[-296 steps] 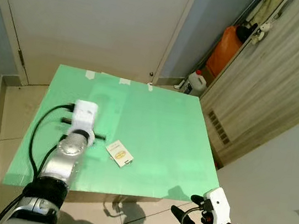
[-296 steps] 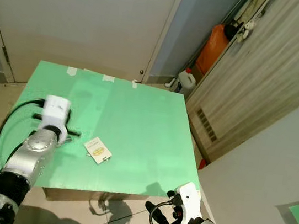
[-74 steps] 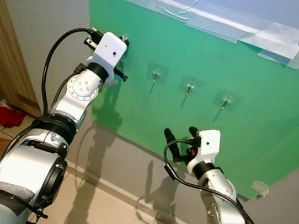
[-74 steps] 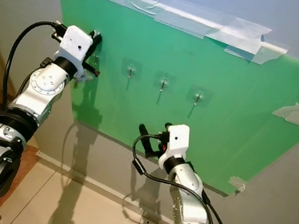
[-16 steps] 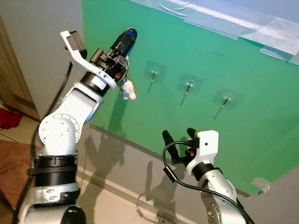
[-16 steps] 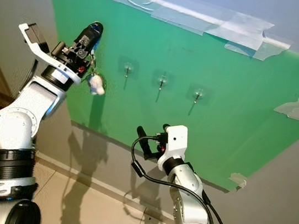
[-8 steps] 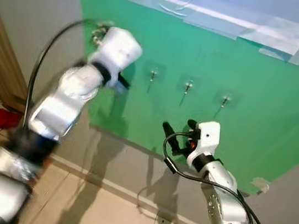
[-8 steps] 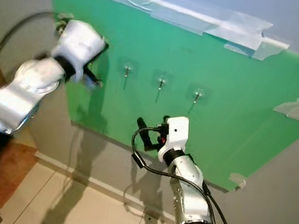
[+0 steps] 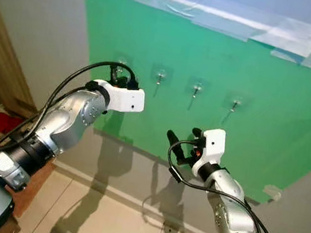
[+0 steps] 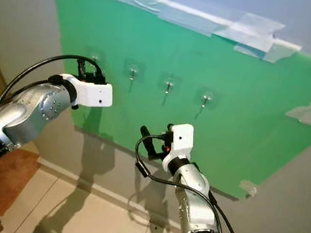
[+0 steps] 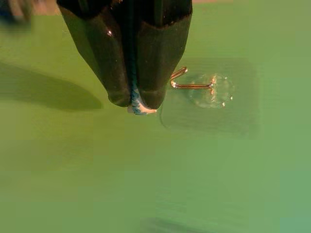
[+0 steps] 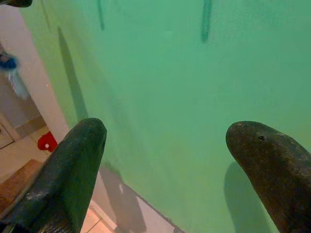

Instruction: Hang keys on a hook

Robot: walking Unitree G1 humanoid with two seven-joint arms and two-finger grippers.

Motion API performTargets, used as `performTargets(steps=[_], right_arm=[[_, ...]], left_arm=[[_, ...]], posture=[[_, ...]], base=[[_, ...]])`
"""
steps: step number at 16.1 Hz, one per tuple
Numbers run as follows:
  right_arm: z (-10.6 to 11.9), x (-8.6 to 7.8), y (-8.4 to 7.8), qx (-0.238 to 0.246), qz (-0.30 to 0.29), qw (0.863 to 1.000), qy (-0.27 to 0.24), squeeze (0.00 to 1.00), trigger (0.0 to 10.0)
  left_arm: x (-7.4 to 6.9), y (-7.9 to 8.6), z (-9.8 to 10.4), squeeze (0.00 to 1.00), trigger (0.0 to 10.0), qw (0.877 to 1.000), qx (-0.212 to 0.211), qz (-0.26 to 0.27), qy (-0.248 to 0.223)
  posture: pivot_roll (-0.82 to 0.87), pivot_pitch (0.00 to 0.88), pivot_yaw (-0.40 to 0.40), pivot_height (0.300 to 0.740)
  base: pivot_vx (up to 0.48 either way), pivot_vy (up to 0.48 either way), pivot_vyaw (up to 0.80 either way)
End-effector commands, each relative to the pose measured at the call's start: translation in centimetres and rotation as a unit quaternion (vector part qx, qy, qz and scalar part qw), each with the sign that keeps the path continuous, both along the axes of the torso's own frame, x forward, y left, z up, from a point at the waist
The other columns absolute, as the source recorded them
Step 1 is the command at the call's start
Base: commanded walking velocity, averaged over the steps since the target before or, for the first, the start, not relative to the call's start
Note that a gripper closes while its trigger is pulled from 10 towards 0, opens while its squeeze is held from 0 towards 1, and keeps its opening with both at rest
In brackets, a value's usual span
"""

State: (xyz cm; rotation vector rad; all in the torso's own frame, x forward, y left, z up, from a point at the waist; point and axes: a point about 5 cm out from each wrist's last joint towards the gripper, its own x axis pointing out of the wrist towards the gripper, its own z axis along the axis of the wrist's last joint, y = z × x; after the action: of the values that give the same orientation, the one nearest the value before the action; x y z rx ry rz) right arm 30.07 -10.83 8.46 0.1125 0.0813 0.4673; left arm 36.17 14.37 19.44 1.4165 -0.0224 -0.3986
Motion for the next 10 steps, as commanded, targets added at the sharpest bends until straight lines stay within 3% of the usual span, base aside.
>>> performTargets(steps=[1,3,10], right_arm=[[0.1,0.0,-0.1,-0.002,-0.001,1.0,-0.003,0.0,10.0],[0.0,0.0,-0.2,-0.003,-0.003,1.0,-0.002,0.0,10.0],[-0.1,-0.2,-0.1,-0.002,-0.002,1.0,0.001,0.0,10.0]], left_arm=[[0.1,-0.1,0.2,0.0,0.0,0.999,-0.049,0.004,0.001],[0.2,-0.3,0.8,0.0,0.0,0.984,-0.178,0.018,-0.004],[0.8,-0.2,1.3,0.0,0.0,0.998,-0.048,-0.006,-0.04]], posture=[[0.02,0.0,-0.044,0.74],[0.01,0.0,-0.045,0.74],[0.01,0.0,-0.042,0.74]], base=[[0.0,0.0,0.0],[0.0,0.0,0.0],[0.0,0.0,0.0]])
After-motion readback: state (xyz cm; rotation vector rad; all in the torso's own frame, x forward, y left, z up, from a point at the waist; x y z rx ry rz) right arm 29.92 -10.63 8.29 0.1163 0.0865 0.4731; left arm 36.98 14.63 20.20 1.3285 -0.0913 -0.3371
